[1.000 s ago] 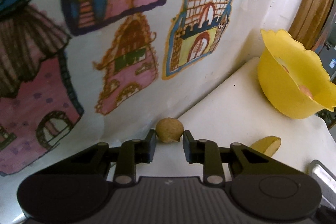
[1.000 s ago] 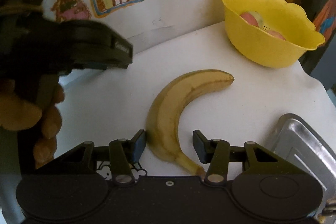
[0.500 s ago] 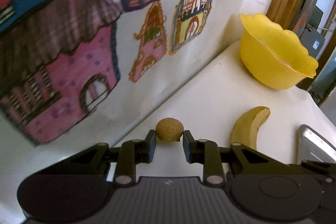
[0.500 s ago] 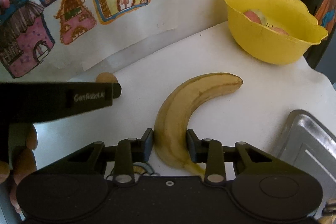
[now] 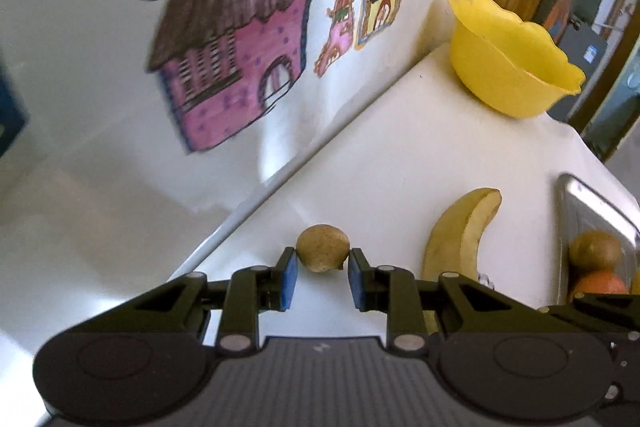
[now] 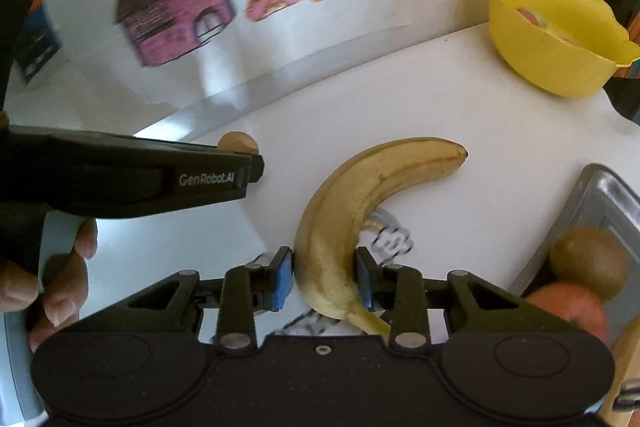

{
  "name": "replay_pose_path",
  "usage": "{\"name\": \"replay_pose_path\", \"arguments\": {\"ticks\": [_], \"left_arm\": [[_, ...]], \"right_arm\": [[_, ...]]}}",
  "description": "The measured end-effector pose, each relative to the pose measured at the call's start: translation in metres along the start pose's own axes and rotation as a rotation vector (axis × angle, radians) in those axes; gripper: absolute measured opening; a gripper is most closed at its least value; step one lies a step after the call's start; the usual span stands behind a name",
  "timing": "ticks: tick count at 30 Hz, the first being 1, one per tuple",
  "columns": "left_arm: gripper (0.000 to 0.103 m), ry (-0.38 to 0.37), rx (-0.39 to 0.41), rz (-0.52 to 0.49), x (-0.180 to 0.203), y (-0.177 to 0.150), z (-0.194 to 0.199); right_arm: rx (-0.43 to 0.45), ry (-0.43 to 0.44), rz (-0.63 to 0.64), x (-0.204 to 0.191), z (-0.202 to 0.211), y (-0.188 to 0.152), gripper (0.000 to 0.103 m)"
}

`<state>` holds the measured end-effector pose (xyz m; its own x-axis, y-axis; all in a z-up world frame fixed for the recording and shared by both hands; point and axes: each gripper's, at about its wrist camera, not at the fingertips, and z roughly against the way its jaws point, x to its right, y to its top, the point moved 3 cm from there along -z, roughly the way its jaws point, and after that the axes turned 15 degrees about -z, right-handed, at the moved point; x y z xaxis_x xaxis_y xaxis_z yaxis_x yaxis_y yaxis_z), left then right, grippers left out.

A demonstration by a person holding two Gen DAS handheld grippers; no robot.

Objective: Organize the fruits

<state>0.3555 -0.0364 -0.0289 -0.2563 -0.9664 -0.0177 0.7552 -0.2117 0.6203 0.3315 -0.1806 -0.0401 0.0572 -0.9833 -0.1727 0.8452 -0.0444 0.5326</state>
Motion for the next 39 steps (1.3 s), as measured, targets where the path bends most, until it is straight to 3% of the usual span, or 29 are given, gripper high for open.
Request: {"name": "replay_pose_path", "arguments": {"ticks": [9,16,23,28,35,39], "left_arm": [[0.031,-0.018,-0.018,-0.055,-0.005,-0.014,0.018],[0.048,-0.045,-0.007,-0.074,0.007,0.004,0.002],[0.053,-0.039,0.022,-0.094,0.012,0.023,-0.016],[0.053,-0.029,0.034,-0.104,0.019,0.037,-0.029],[0.047,-0.012,0.044,-0.195,0.033,0.029,-0.029],[0.046,-0.012,0.045,-0.188,0.031,0.03,-0.03]], "right_arm": [[0.03,-0.021,-0.006,-0.014,0.007,-0.02,0.038],[0.091,-0.03,-0.059,-0.01,0.004,-0.023,0.048],[0.167,-0.029,-0.094,-0.006,0.001,-0.028,0.054],[0.182,-0.03,-0.112,-0.005,-0.001,-0.028,0.056],[0.206,-0.033,-0.12,-0.007,-0.003,-0.029,0.06],[0.217,-0.038,-0.115,-0.009,-0.004,-0.029,0.06]]}}
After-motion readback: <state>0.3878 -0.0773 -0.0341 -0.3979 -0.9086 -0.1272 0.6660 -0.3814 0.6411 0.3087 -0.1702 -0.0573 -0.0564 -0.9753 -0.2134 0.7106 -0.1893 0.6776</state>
